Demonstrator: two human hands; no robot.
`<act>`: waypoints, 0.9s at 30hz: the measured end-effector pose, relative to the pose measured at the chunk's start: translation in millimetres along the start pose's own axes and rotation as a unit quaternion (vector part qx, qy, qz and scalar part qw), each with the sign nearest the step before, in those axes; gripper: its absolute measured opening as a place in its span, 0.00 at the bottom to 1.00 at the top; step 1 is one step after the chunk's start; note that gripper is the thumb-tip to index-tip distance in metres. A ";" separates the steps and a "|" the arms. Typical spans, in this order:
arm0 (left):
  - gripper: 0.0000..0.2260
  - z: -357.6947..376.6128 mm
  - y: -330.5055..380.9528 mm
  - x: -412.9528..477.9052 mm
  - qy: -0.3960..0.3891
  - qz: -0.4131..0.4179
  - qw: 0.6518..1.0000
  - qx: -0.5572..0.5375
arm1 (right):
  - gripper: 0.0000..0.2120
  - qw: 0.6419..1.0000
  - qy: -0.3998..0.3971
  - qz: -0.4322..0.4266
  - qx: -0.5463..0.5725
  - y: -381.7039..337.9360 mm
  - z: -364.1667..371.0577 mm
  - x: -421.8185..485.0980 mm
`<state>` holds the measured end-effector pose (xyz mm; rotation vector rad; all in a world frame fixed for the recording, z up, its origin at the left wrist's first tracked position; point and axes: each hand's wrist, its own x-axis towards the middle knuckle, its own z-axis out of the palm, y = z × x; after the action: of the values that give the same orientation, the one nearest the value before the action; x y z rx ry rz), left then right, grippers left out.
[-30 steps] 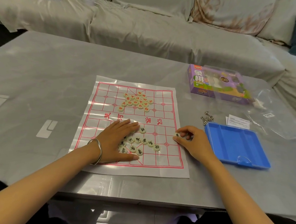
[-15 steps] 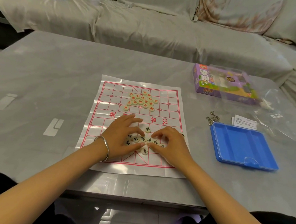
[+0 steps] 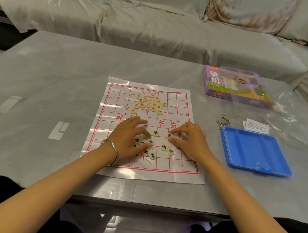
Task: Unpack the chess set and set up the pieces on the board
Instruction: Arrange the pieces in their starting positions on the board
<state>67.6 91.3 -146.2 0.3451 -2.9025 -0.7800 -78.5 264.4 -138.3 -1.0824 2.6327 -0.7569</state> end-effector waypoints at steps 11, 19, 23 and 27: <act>0.30 -5.8 -8.4 -7.0 -0.061 0.008 0.998 0.025 | 0.13 0.997 0.025 -0.030 0.065 -12.4 -5.4 -7.1; 0.45 -4.8 -33.3 -20.2 -0.108 0.020 0.983 0.149 | 0.14 0.989 -0.082 -0.118 0.029 -29.4 21.8 -25.7; 0.44 -9.5 -39.1 -27.2 -0.108 0.022 0.986 0.128 | 0.12 0.990 -0.076 -0.116 0.022 -27.6 24.6 -23.5; 0.42 -10.2 -34.0 -27.6 -0.103 0.020 0.991 0.086 | 0.11 0.992 -0.068 -0.108 0.019 -27.6 24.2 -19.6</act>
<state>102.4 64.6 -156.1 0.2339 -3.1698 -0.5933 -39.2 252.3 -144.6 -1.3729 2.4052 -0.7425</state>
